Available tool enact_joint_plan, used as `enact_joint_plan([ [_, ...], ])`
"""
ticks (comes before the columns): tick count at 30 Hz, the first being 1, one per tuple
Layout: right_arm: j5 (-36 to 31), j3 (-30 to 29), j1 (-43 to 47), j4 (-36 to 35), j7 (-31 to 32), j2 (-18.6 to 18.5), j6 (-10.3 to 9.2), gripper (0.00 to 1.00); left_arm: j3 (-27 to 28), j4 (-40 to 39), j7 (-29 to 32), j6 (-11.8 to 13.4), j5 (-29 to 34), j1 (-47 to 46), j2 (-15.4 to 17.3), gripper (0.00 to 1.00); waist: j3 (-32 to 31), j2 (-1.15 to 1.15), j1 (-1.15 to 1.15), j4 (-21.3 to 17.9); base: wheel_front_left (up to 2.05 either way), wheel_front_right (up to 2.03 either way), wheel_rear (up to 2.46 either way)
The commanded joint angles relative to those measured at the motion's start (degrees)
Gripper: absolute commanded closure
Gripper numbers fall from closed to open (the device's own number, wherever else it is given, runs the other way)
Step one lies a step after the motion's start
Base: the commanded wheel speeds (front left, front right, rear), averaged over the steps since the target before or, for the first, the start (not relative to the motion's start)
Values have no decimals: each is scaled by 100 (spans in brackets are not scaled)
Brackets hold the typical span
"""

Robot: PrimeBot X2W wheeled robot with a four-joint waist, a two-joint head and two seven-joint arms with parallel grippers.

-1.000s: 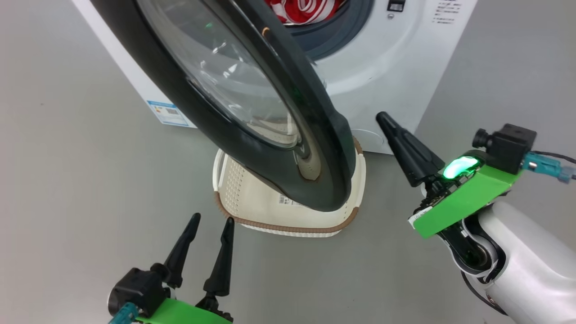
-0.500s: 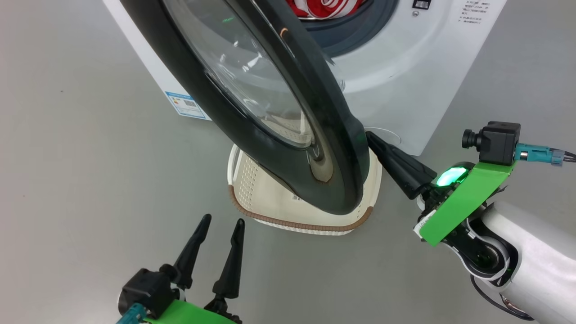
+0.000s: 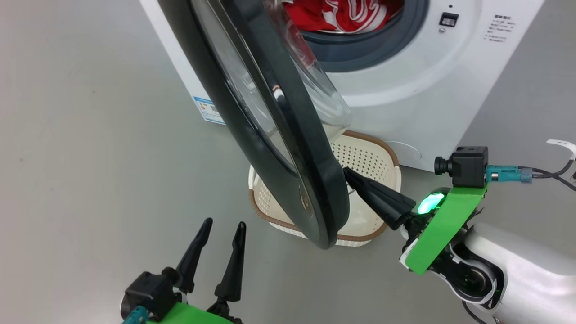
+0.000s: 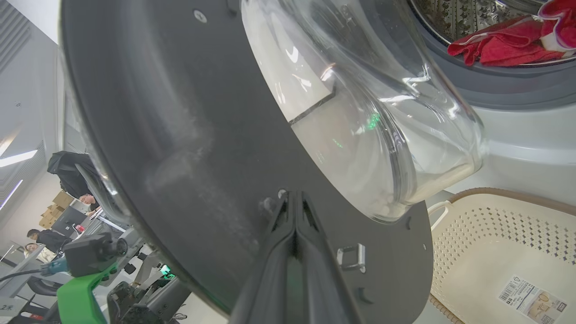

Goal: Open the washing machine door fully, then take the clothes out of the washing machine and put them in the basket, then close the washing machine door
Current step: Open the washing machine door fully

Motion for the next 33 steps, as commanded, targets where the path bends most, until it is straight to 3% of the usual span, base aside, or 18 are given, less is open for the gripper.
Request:
enact_joint_plan([
  [1, 24, 72, 3, -181, -64, 75, 40, 100, 172, -154, -69, 54, -38, 82, 66, 0, -90, 0, 0, 132, 0, 0, 0],
  [16, 150, 448, -104, -153, -135, 296, 40, 100, 174, -121, -69, 129, -47, 217, 66, 0, -272, 0, 0, 611, 0, 0, 0],
  [33, 235, 741, -268, -40, -164, 703, 40, 100, 263, -64, -69, 330, -46, 266, 66, 0, -353, 0, 0, 892, 0, 0, 0],
])
